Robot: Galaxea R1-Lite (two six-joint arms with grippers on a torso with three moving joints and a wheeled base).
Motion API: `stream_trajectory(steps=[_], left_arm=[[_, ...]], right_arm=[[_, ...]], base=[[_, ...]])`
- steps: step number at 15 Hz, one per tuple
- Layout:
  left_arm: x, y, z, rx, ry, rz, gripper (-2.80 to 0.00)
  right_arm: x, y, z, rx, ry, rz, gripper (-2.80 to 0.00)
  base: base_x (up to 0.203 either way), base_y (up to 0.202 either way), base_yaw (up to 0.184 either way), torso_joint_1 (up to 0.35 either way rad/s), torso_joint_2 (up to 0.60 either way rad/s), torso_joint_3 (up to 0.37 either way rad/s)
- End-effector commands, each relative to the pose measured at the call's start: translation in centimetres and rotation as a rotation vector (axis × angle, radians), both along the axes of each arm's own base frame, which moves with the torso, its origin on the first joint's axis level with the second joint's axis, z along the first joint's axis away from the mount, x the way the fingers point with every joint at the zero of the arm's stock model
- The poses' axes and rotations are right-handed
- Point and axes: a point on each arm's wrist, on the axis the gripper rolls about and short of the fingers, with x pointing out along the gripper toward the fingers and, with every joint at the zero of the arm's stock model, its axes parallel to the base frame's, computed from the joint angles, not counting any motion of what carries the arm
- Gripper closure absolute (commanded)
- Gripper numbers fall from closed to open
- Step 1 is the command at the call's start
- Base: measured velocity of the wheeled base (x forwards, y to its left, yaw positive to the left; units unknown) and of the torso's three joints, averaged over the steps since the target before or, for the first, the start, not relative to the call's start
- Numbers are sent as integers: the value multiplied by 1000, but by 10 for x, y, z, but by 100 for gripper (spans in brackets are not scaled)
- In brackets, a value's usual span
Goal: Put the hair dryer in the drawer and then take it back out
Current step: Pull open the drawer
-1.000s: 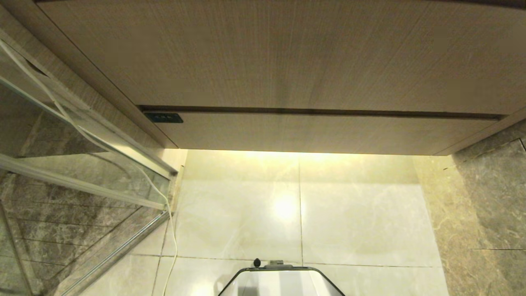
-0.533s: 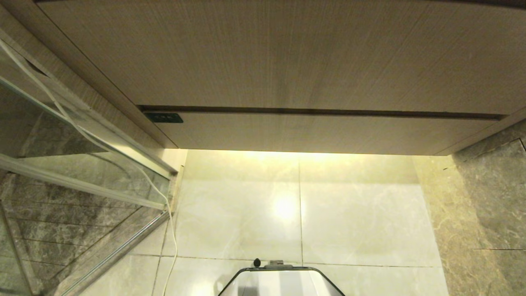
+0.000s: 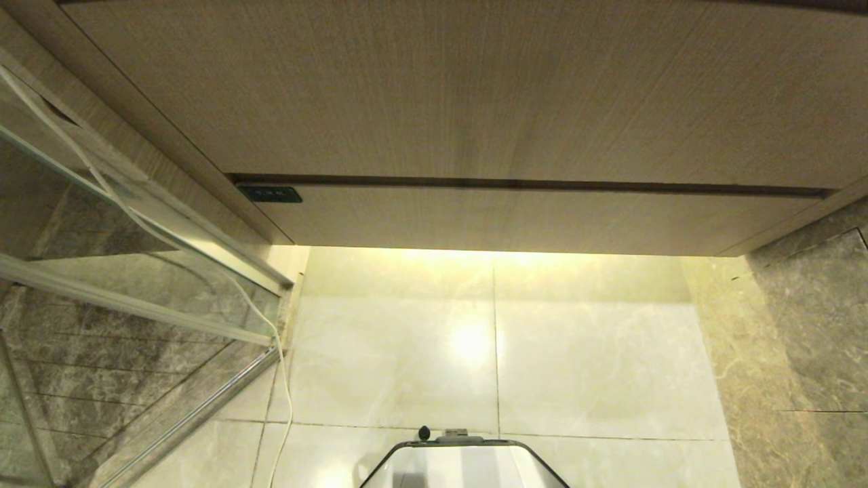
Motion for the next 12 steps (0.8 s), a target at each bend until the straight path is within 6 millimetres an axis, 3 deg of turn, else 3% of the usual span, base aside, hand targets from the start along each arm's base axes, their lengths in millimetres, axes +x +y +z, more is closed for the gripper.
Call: stream_trajectory(steps=[1, 9, 10, 12], left_arm=[[0, 0, 0, 0, 0, -2, 0], [0, 0, 0, 0, 1, 0, 0], [0, 0, 0, 0, 1, 0, 0], [0, 0, 0, 0, 1, 0, 0]], right_arm=[[0, 0, -12, -2, 1, 0, 0], [-2, 0, -6, -2, -5, -3, 0], [-6, -1, 1, -3, 7, -2, 0], [-29, -4, 41, 17, -46, 4, 0]], base=[[0, 0, 0, 0, 0, 0], [0, 0, 0, 0, 0, 0], [0, 0, 0, 0, 0, 0], [0, 0, 0, 0, 0, 0]])
